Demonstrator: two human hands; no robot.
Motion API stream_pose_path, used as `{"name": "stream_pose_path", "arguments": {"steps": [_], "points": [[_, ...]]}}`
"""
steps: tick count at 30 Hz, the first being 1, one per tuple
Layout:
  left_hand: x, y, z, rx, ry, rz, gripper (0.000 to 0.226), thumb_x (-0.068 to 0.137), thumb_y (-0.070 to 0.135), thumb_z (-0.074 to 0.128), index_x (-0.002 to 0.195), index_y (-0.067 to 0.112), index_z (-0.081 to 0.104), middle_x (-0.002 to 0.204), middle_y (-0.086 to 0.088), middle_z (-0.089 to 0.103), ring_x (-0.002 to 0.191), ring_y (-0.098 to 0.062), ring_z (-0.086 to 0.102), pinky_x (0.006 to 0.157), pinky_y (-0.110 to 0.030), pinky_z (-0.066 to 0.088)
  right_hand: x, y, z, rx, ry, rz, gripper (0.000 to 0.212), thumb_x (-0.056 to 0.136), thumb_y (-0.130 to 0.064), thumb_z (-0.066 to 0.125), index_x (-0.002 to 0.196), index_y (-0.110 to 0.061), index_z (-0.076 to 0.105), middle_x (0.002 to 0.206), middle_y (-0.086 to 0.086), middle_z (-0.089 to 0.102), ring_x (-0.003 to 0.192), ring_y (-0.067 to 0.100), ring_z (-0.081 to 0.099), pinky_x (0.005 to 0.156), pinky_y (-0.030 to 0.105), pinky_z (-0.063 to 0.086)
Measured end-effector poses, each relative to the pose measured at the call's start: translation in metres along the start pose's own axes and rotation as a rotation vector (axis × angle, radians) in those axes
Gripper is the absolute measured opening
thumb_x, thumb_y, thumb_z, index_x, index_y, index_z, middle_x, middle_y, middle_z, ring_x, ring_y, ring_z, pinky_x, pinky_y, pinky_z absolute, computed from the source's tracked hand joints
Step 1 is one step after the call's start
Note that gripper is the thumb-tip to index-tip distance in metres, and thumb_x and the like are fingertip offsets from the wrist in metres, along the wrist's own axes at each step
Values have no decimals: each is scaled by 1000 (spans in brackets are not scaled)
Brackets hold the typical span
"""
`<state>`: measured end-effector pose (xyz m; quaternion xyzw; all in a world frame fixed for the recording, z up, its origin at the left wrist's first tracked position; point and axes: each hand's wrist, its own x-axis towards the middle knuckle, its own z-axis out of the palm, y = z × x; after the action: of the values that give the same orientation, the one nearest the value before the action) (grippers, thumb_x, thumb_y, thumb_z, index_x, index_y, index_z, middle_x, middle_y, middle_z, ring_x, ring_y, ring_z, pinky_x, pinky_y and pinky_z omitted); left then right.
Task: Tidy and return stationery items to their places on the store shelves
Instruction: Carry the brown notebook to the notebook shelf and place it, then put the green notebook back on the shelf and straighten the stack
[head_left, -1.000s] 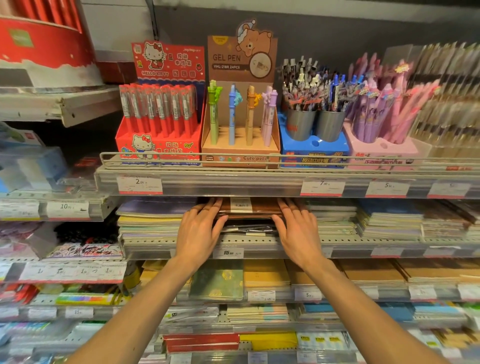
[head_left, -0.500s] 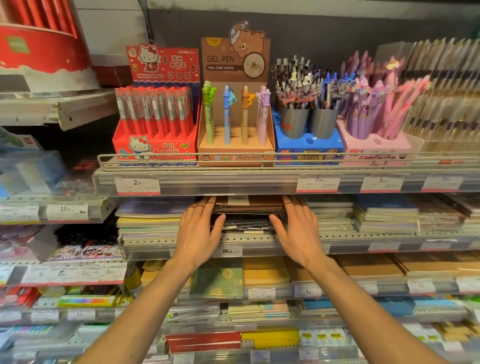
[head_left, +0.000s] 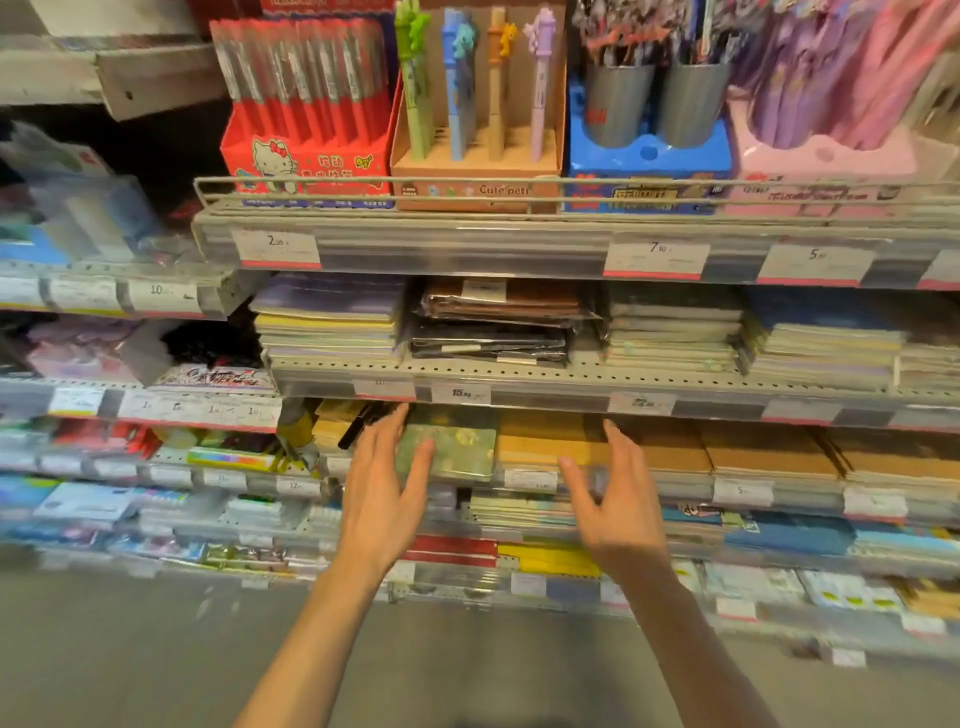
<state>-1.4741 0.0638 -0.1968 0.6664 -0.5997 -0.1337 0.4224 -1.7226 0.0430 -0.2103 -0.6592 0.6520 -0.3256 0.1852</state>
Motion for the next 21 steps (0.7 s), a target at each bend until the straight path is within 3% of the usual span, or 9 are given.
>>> {"name": "stream_pose_path", "arguments": {"steps": [2,3,6,8,13,16,21], "points": [[-24,-7,4,-16,-12,-103,53,99,49,45,148,32,34,147,7,40,130,-13,46,108,-46,42,-19,12,15,82,-93,47,53,101,-42,51,140,-7,47,141,26,51,125,40,56,94,52,55],[-35,-11,6,-19,-23,-139,53,99,49,45,148,33,34,147,8,40,130,-12,45,108,-46,42,-25,22,25,102,-96,73,51,101,-41,52,138,-5,50,134,28,57,117,41,61,86,51,59],[-49,-25,8,-26,-36,-184,52,99,46,47,148,34,34,145,8,42,129,-14,48,105,-47,45,-36,30,42,19,-69,120,77,89,-69,47,146,-17,40,134,9,59,120,25,59,93,47,56],[-47,-36,7,-40,-37,-216,51,98,47,47,147,35,35,143,7,45,125,-15,52,103,-47,48,-36,31,51,4,-78,121,81,87,-77,37,145,-21,40,133,4,60,121,21,58,94,46,56],[-9,-61,3,-42,-37,-230,53,97,49,48,145,30,37,142,3,47,123,-16,53,100,-48,49,-17,11,69,14,-67,224,71,92,-63,48,148,-19,39,143,6,52,124,24,55,96,44,54],[28,-78,0,4,-60,-207,51,98,43,50,145,24,40,140,0,49,116,-13,53,99,-40,48,8,-7,82,74,-103,304,69,92,-63,47,148,-24,36,150,2,44,131,24,49,105,48,46],[74,-109,14,66,-242,-248,45,97,35,52,140,22,44,131,-6,54,108,-21,59,88,-35,49,57,-31,116,43,-191,358,62,97,-54,48,144,-14,43,143,8,50,125,26,52,103,44,45]]}}
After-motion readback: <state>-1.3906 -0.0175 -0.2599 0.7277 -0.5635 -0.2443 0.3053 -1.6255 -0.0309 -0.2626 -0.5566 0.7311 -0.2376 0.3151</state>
